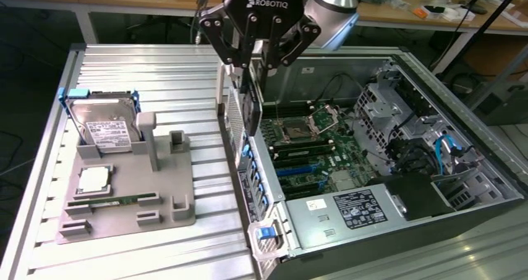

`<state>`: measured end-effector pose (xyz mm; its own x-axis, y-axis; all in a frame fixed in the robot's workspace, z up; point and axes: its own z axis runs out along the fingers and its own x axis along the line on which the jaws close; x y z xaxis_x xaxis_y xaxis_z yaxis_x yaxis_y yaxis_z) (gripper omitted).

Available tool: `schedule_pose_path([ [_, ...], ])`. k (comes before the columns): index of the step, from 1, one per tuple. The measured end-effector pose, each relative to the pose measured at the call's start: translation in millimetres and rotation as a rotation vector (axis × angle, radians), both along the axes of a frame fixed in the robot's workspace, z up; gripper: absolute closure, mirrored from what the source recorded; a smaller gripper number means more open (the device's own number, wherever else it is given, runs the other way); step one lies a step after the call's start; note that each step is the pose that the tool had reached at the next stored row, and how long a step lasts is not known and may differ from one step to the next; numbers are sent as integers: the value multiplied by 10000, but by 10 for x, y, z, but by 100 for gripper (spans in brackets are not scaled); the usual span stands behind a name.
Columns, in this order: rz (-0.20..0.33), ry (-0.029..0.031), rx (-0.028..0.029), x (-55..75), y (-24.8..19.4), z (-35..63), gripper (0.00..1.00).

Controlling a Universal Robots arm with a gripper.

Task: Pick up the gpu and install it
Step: 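Pick up the gpu and move the gpu toward the slot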

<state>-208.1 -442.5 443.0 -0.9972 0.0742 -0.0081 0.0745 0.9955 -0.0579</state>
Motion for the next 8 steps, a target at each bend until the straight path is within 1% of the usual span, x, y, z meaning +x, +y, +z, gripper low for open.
schedule_pose_path([
  [8,67,0,1,210,0,0,73],
])
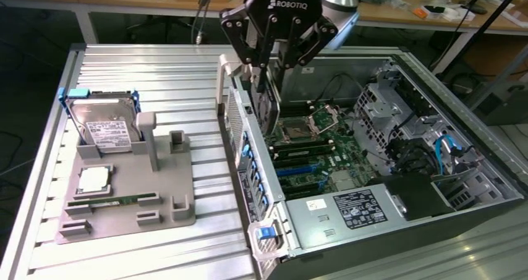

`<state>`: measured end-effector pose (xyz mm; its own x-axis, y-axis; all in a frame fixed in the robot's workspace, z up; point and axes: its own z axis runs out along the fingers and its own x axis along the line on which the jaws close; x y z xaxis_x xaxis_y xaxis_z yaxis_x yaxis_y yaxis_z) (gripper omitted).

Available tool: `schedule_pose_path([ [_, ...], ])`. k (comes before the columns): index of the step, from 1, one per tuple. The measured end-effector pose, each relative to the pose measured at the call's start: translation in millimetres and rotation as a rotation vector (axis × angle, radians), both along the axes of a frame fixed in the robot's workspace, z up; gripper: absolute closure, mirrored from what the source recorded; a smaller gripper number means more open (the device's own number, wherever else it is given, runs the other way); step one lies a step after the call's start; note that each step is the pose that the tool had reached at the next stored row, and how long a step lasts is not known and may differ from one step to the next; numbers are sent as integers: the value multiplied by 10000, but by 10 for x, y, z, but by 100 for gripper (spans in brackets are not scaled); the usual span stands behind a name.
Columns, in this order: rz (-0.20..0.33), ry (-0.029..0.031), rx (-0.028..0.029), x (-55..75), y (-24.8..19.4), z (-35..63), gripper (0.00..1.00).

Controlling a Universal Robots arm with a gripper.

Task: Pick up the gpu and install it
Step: 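Pick up the gpu and move the gpu toward the slot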

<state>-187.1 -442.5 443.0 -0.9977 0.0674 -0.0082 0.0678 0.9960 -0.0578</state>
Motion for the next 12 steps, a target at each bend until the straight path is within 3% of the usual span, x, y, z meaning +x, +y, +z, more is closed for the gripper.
schedule_pose_path([
  [12,70,0,0,231,0,0,73],
])
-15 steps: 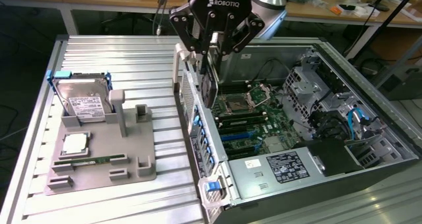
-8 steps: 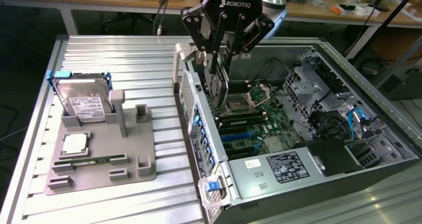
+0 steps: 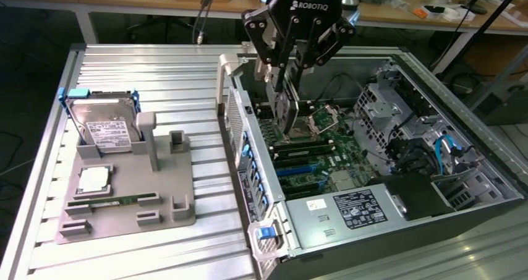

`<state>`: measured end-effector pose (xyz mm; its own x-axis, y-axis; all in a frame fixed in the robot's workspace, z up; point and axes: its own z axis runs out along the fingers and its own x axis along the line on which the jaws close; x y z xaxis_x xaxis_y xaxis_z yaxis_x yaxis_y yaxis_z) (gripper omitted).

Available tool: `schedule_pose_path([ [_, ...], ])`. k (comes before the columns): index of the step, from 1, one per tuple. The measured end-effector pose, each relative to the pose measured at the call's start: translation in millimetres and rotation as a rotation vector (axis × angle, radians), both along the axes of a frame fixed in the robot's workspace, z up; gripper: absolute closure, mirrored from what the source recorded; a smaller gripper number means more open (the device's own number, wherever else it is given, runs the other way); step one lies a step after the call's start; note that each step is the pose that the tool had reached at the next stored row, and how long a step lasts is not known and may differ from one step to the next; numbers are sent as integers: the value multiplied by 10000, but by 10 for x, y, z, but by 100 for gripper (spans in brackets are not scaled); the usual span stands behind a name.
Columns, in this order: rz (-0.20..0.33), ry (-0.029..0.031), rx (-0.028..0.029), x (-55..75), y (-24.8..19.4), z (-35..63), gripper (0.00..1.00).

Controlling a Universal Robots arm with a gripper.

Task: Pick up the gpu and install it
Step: 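Pick up the gpu and move the gpu toward the slot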

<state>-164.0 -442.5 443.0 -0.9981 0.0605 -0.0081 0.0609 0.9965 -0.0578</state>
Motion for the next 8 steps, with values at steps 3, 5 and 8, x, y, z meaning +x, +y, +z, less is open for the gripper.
schedule_pose_path([
  [3,20,0,0,75,0,0,73],
  [5,33,0,-1,124,0,0,73],
  [8,57,0,0,217,0,0,73],
])
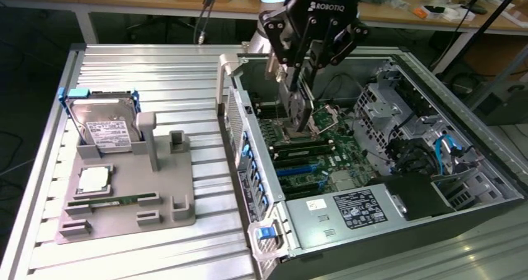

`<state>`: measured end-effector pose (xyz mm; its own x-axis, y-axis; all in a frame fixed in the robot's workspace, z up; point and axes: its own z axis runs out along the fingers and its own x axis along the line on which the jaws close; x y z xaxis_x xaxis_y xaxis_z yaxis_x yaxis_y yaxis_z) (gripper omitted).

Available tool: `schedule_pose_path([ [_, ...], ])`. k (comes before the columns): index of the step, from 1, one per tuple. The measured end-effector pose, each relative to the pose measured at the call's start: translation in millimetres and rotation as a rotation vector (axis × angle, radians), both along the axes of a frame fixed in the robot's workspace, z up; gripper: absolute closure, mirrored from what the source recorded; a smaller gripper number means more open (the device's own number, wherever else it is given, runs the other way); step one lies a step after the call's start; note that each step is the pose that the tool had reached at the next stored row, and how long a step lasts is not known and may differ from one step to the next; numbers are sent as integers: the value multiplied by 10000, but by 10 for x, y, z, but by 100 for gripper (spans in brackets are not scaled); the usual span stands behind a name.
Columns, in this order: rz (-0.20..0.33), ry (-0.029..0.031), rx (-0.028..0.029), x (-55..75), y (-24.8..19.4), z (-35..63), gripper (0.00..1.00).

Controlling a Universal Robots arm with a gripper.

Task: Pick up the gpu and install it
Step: 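Pick up the gpu and move the gpu toward the slot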

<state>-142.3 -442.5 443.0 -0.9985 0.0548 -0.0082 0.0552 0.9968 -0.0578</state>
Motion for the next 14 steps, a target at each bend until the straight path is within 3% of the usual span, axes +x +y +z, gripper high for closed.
schedule_pose_path([
  [14,121,0,0,408,0,0,73],
])
